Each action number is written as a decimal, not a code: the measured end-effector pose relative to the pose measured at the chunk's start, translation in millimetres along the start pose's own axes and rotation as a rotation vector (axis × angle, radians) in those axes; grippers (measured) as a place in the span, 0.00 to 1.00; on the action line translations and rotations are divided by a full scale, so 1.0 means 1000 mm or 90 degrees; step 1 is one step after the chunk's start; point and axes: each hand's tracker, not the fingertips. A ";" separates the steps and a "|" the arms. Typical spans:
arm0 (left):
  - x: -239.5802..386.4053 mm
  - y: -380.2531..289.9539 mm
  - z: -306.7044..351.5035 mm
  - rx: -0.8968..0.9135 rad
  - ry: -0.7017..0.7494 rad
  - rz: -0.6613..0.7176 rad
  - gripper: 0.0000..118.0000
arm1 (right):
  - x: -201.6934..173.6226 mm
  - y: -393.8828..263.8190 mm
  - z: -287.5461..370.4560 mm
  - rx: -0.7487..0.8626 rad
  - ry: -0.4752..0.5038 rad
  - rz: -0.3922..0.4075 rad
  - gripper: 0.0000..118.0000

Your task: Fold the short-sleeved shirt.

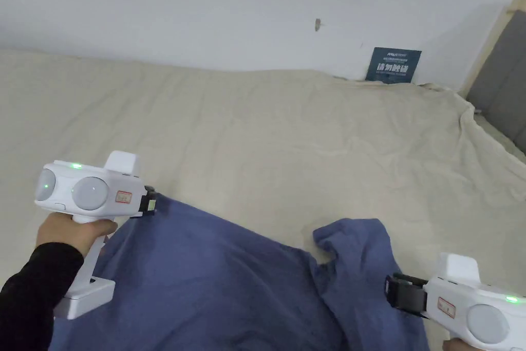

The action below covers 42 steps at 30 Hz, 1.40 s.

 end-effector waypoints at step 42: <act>-0.046 0.053 0.248 0.231 0.083 0.110 0.00 | -0.009 0.144 0.239 0.341 0.145 0.024 0.01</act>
